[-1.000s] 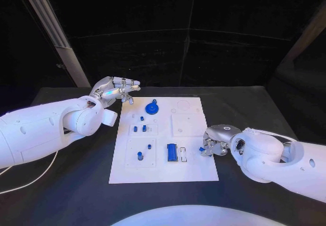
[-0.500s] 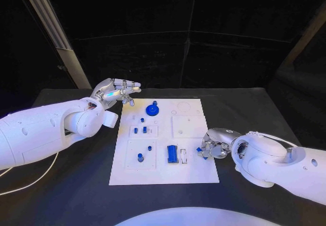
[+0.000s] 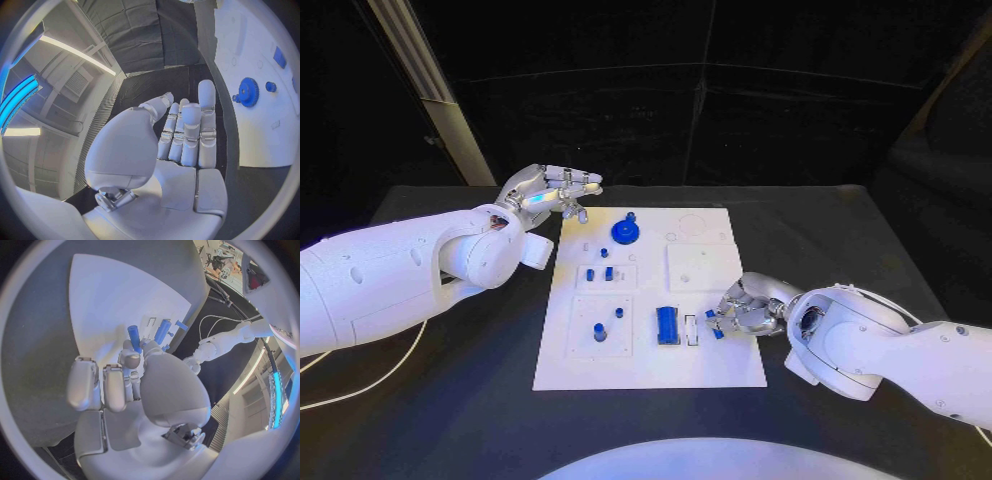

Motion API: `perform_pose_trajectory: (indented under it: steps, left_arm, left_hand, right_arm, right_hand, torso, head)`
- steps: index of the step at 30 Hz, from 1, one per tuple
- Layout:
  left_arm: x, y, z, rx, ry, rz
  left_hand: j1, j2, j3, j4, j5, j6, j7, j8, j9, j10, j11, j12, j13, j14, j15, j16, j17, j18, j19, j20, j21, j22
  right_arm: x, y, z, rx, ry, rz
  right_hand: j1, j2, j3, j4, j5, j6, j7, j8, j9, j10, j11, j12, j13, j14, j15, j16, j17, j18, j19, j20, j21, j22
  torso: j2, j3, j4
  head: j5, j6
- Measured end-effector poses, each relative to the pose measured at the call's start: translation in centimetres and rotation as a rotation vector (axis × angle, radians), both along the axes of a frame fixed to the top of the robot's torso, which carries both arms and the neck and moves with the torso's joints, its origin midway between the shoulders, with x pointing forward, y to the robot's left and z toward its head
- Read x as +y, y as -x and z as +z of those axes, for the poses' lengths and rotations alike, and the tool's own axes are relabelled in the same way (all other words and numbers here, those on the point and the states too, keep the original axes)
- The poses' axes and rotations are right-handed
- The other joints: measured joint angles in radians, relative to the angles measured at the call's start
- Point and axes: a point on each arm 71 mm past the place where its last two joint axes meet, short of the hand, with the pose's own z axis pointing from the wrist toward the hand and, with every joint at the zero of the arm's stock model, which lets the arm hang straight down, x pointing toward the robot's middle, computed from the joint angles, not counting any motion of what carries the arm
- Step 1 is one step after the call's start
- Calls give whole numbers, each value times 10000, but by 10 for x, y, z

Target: Assemble the parts on the task board

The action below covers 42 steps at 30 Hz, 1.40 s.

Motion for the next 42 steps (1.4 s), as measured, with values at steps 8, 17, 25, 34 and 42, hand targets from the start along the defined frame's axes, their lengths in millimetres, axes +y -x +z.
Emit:
perform_pose_trajectory:
  steps: [8, 17, 25, 34, 42]
  left_arm:
    - [0, 0, 0, 6, 0, 1]
    - [0, 1, 0, 10, 4, -7]
    - [0, 1, 0, 13, 6, -12]
    - [0, 1, 0, 16, 9, -18]
    - [1, 1, 0, 19, 7, -8]
  left_hand:
    - [0, 0, 0, 0, 0, 0, 0, 0, 0, -36, 36, 66, 0, -38, -38, 0, -12, 0, 0, 0, 0, -8]
    - [0, 0, 0, 0, 0, 0, 0, 0, 0, -36, 36, 66, 0, -37, -37, 0, -12, -1, 0, 0, 0, -8]
    - [0, 0, 0, 0, 0, 0, 0, 0, 0, -36, 36, 66, 0, -37, -36, 0, -12, 0, 0, 0, 0, -7]
    - [0, 0, 0, 0, 0, 0, 0, 0, 0, -36, 36, 66, 0, -37, -36, 0, -11, 0, 0, 0, 0, -5]
    - [0, 0, 0, 0, 0, 0, 0, 0, 0, -36, 36, 66, 0, -36, -36, 0, -10, 0, 0, 0, 0, -5]
  right_arm:
    - [10, 0, -2, 380, -646, -47]
    - [20, -1, -4, 638, -868, 94]
    - [23, -3, -7, 833, -734, 176]
    - [25, -4, -9, 913, -443, 260]
    - [25, -5, -10, 790, -201, 262]
  right_hand:
    - [-53, -53, 112, 53, 0, 97, -15, -27, 1, 25, -26, 52, 27, 0, 0, 0, 0, -1, 0, 0, 0, 19]
    - [-107, -108, 182, 123, -1, 138, -50, -33, 58, 58, -59, 52, 43, 0, 0, 0, -1, -1, 0, 0, 0, 47]
    - [-263, -264, 292, 234, -2, 324, -108, 36, 110, 64, -64, 52, -1, -37, -37, 0, -2, 0, 36, -36, 0, 56]
    - [-541, -331, 354, 411, -67, 464, -178, 142, 215, 121, -121, 52, 27, 1, -77, 0, -2, 0, 37, -36, 0, 68]
    - [-915, -461, 162, 608, -132, 571, -220, 237, 303, 199, -133, 136, 97, -12, -90, 0, -2, 0, 73, -73, 0, 96]
  torso:
    - [3, -1, -2]
    - [3, 0, -2]
    - [2, 1, -1]
    - [-3, 4, 1]
    - [-6, 1, 2]
  head:
    - [4, -50]
    - [12, -94]
    - [-7, -115]
    - [19, -145]
    - [27, -162]
